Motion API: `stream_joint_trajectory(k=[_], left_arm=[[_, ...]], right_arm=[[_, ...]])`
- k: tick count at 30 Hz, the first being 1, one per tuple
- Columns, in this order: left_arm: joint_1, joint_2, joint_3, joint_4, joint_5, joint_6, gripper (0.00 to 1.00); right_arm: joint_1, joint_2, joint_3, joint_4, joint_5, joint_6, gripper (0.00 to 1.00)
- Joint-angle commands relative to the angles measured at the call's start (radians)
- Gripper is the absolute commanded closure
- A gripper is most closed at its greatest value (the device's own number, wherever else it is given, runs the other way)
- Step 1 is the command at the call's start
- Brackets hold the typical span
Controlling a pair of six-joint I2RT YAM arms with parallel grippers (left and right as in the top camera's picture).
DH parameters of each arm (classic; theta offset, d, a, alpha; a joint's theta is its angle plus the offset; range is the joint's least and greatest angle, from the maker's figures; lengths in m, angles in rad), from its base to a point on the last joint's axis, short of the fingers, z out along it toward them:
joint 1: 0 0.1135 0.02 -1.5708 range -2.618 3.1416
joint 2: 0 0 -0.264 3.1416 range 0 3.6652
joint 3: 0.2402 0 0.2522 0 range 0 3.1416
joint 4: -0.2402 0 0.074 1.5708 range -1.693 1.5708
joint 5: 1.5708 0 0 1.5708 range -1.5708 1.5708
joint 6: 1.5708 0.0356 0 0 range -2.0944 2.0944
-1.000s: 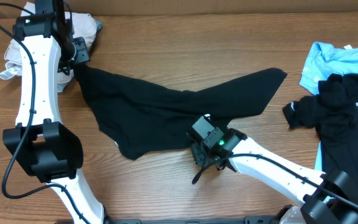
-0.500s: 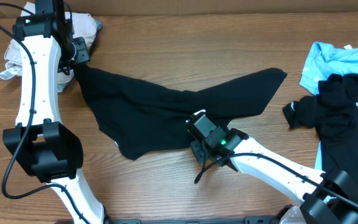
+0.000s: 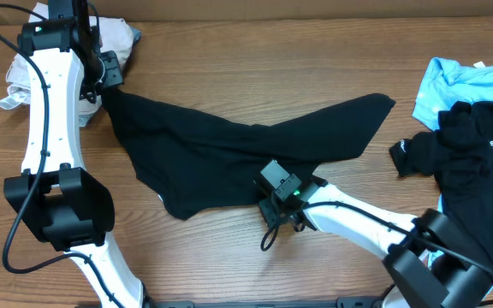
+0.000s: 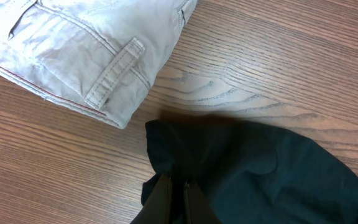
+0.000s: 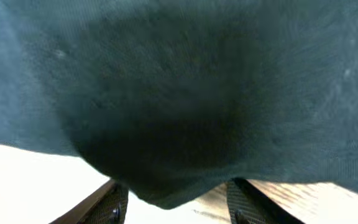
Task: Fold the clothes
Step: 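Grasp the t-shirt's lower middle with the right gripper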
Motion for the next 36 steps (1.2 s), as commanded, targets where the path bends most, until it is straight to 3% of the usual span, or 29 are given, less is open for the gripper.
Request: stream_joint_trajectory(k=[1, 11, 15, 21, 28, 32, 34, 36], left_arm=[[-0.005, 0.0, 0.013, 0.005, 0.001, -0.006, 0.96], [-0.005, 0.0, 0.013, 0.004, 0.001, -0.006, 0.96], [-0.005, 0.0, 0.013, 0.004, 0.001, -0.006, 0.96], [-0.005, -0.001, 0.013, 0.011, -0.001, -0.008, 0.96], [-0.005, -0.001, 0.013, 0.011, -0.003, -0.007, 0.96], [-0.005, -0.001, 0.013, 0.012, -0.003, -0.007, 0.96], [-0.005, -0.001, 0.013, 0.013, -0.003, -0.007, 0.96], [-0.005, 0.0, 0.013, 0.015, -0.002, -0.007, 0.96]], right_arm=[[-0.002, 0.034, -0.006, 0.017, -0.01, -0.006, 0.46], [-0.065, 0.034, -0.002, 0.023, 0.068, 0.055, 0.59], [-0.085, 0.033, 0.008, 0.013, 0.067, 0.055, 0.82], [-0.085, -0.012, 0.062, -0.013, 0.064, 0.062, 0.96], [-0.085, -0.079, 0.147, -0.103, 0.051, 0.061, 0.95], [-0.085, -0.071, 0.136, -0.133, -0.037, 0.04, 0.57], [-0.085, -0.065, 0.116, -0.124, -0.067, 0.026, 0.48], [-0.085, -0.054, 0.094, -0.11, -0.076, 0.024, 0.47]])
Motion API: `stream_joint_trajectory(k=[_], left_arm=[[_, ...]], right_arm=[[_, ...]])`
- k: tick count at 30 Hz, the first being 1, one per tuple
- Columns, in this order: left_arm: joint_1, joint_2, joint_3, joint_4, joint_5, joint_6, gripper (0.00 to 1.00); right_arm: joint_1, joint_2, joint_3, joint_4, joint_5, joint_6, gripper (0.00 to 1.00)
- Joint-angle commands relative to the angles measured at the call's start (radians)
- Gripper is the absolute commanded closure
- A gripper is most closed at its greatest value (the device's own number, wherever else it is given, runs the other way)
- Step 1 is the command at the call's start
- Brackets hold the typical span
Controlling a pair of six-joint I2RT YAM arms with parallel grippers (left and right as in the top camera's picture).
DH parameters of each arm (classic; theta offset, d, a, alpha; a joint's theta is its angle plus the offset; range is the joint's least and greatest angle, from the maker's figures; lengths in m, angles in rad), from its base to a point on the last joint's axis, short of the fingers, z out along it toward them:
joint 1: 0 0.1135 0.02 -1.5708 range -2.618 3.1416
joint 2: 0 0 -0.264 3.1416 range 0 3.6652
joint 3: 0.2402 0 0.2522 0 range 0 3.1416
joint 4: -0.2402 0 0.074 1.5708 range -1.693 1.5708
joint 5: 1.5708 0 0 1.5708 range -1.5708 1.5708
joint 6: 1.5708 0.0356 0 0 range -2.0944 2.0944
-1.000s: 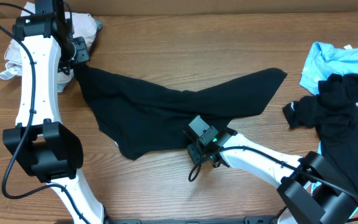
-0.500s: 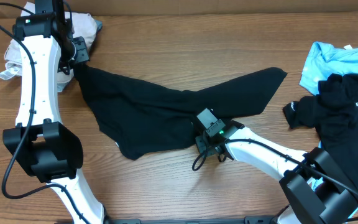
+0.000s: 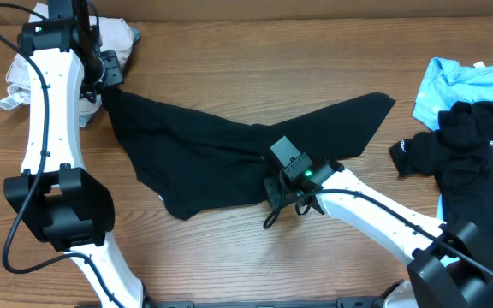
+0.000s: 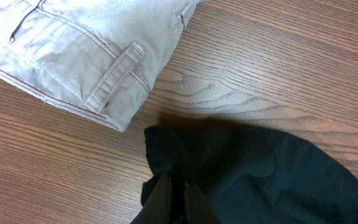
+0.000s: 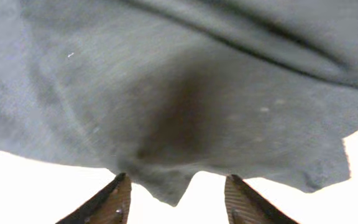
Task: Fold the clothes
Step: 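Grasp the t-shirt's lower middle with the right gripper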
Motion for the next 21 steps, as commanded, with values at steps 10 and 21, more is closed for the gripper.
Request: stream_joint_trajectory(k=[10, 21], left_arm=[[-0.005, 0.0, 0.013, 0.009, -0.002, -0.007, 0.96], [-0.005, 0.0, 0.013, 0.018, -0.002, -0.007, 0.95]], right_arm=[[0.001, 0.072, -0.064, 0.074, -0.077, -0.019, 0.47], [0.001, 0.101, -0.064, 0.134, -0.063, -0.037, 0.67]])
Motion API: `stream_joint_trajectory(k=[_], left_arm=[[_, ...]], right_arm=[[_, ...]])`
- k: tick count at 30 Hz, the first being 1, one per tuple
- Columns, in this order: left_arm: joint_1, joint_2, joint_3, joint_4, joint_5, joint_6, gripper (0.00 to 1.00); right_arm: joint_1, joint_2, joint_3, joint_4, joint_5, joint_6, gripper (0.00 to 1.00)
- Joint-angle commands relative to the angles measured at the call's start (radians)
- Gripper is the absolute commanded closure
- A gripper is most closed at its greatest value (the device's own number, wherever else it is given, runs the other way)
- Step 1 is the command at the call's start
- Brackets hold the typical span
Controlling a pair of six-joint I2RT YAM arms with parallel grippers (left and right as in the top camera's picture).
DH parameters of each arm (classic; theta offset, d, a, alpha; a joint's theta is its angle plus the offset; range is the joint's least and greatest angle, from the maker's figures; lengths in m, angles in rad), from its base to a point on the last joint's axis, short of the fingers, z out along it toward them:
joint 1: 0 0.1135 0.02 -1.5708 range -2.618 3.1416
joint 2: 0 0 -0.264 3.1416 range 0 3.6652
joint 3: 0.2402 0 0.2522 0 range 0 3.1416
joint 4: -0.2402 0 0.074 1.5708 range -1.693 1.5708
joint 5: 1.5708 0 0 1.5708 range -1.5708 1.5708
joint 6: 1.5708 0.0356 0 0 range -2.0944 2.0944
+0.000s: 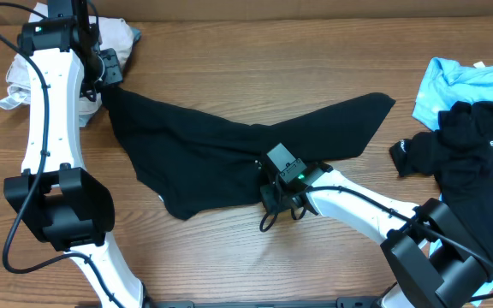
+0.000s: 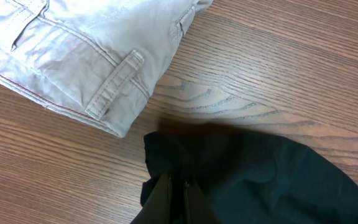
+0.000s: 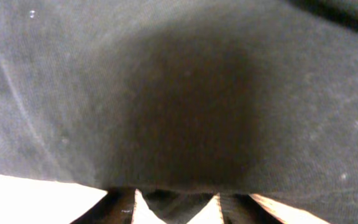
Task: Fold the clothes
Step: 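Grasp the t-shirt's lower middle with the right gripper, then lift the black t-shirt high with both grippers and swing it forward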
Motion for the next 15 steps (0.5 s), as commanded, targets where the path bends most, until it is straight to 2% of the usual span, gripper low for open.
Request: stream_joint_trajectory(k=[1, 7, 15], left_arm=[[-0.005, 0.0, 0.013, 0.003, -0.002, -0.007, 0.96], [-0.005, 0.0, 0.013, -0.003, -0.002, -0.006, 0.96], [-0.005, -0.008, 0.112, -0.098, 0.006, 0.023, 0.96]], right_arm=[[0.0, 0.002, -0.006, 0.006, 0.024, -0.007, 0.73], [-0.001, 0.001, 0.002, -0.017, 0.068, 0.001, 0.96], [-0.059, -0.085, 0.19, -0.257, 0.069, 0.019, 0.96]])
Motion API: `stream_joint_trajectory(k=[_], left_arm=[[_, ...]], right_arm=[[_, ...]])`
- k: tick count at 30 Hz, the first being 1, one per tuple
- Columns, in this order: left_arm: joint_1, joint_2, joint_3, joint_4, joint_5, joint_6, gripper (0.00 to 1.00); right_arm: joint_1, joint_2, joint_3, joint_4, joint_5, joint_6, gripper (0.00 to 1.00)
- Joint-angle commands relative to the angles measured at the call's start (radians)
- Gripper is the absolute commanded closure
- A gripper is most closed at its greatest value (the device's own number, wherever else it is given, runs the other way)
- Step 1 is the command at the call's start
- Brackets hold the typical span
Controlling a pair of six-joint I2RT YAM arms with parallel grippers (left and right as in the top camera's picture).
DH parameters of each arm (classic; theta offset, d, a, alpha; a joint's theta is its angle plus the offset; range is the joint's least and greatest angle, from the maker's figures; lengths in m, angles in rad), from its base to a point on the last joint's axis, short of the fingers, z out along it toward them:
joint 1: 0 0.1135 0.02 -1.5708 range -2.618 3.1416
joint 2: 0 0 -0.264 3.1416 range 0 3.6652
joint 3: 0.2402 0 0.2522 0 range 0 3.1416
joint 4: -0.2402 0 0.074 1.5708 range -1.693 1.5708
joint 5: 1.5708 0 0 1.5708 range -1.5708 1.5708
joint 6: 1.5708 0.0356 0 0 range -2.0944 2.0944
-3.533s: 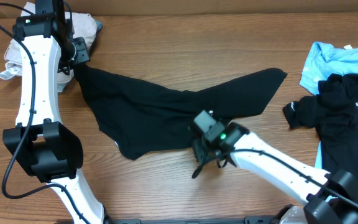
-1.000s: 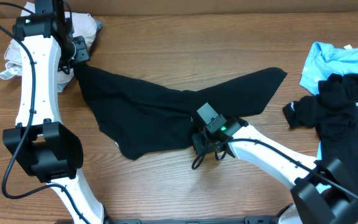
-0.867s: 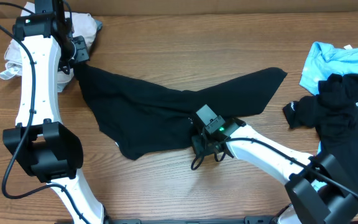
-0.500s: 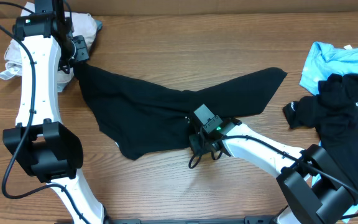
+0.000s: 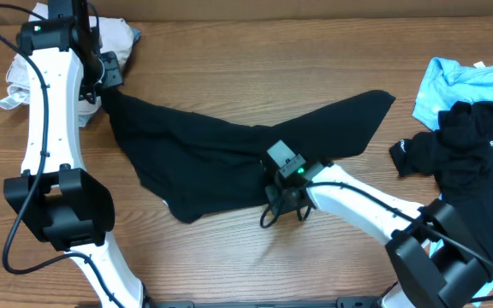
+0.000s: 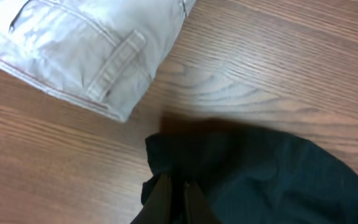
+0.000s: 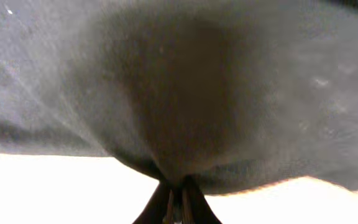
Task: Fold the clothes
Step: 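Lift the black t-shirt high with both grippers and swing it forward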
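A black garment lies spread across the middle of the wooden table, stretched from far left to a point at the right. My left gripper is shut on its far-left corner, next to folded beige trousers. My right gripper is shut on the garment's near edge, and the cloth bunches into its closed fingers.
Beige trousers lie at the far left under my left arm. A light-blue shirt and another black garment with white lettering are piled at the right edge. A cable loop hangs beside my right gripper.
My right gripper has shut on the near edge of the black garment, its fingers were apart before. That edge now sits pinched and slightly drawn in. My left gripper holds its corner as before.
My left gripper held the garment's far-left corner throughout. My right gripper was open at the near edge under the cloth, then a little further right and up, then back at the edge with fingers still apart, and now it is shut on that edge.
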Motion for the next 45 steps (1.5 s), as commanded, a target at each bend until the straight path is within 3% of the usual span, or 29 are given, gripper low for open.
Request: stream_joint_trajectory(k=[1, 12, 18, 30, 40, 45], left_arm=[[-0.005, -0.008, 0.106, -0.035, 0.005, 0.023, 0.96], [-0.007, -0.008, 0.515, -0.227, 0.005, 0.026, 0.95], [-0.007, -0.009, 0.663, -0.271, 0.013, 0.025, 0.96], [-0.007, -0.092, 0.885, -0.308, 0.013, 0.018, 0.96], [-0.007, -0.375, 0.895, -0.188, -0.001, -0.016, 0.96], [-0.007, -0.531, 0.895, -0.165, -0.096, -0.02, 0.96]], right_arm=[[-0.061, -0.099, 0.155, -0.089, 0.02, 0.011, 0.96], [-0.382, -0.211, 0.881, -0.545, 0.038, -0.07, 0.96], [-0.551, -0.212, 1.164, -0.649, 0.037, -0.073, 0.96], [-0.672, -0.282, 1.326, -0.722, 0.028, -0.072, 0.96], [-0.684, -0.487, 1.428, -0.734, 0.042, -0.072, 0.96], [-0.684, -0.581, 1.521, -0.826, 0.064, -0.073, 0.96]])
